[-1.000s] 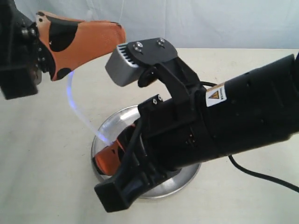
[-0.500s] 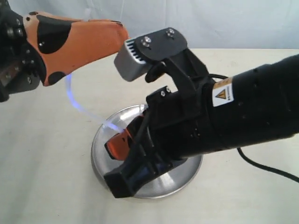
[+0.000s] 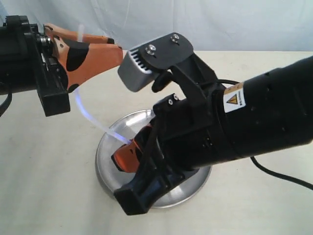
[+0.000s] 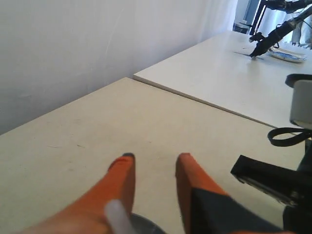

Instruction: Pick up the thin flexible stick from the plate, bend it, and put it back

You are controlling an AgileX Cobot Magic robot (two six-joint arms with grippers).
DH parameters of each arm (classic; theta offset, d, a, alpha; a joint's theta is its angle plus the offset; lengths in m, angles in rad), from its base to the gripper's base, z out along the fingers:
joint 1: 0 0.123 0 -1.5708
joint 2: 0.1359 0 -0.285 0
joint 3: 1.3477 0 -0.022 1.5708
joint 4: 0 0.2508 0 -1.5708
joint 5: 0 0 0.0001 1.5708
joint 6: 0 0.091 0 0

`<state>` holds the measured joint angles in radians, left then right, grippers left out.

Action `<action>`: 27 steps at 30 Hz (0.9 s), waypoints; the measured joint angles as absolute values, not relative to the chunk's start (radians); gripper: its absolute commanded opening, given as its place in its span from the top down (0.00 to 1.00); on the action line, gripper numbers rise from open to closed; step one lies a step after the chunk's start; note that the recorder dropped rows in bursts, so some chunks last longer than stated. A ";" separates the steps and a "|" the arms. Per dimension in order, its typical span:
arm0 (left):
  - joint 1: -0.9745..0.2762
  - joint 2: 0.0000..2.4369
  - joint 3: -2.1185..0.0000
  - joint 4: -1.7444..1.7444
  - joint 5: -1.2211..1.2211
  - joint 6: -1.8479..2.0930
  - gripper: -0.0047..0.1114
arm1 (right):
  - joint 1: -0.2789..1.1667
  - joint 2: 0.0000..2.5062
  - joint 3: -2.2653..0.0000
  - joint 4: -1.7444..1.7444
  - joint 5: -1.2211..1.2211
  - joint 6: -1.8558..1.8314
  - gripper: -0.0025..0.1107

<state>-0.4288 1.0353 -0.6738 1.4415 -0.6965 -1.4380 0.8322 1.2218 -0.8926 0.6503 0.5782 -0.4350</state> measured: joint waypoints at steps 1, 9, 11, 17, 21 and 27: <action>-0.429 1.035 -0.674 1.439 -0.694 -1.438 0.52 | 0.832 1.222 -0.893 0.627 0.576 -0.417 0.99; -0.429 1.024 -0.674 1.383 -0.645 -1.438 0.48 | 0.832 1.224 -0.893 0.209 0.588 -0.053 0.99; -0.429 1.007 -0.676 1.380 -0.612 -1.438 0.49 | 0.832 1.238 -0.893 0.087 0.610 0.048 0.99; -0.429 0.932 -0.711 1.377 -0.518 -1.438 0.54 | 0.832 1.372 -0.893 -0.117 0.637 0.173 0.99; -0.429 0.881 -0.719 1.377 -0.482 -1.438 0.55 | 0.832 1.515 -0.893 -0.221 0.603 0.205 0.99; -0.429 0.809 -0.719 1.386 -0.314 -1.436 0.55 | 0.832 1.718 -0.893 -0.457 0.517 0.409 0.98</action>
<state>-0.4288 0.8089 -0.7187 1.3859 -0.3140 -1.4362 0.8322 1.7177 -0.8926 -0.4575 0.5173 0.4089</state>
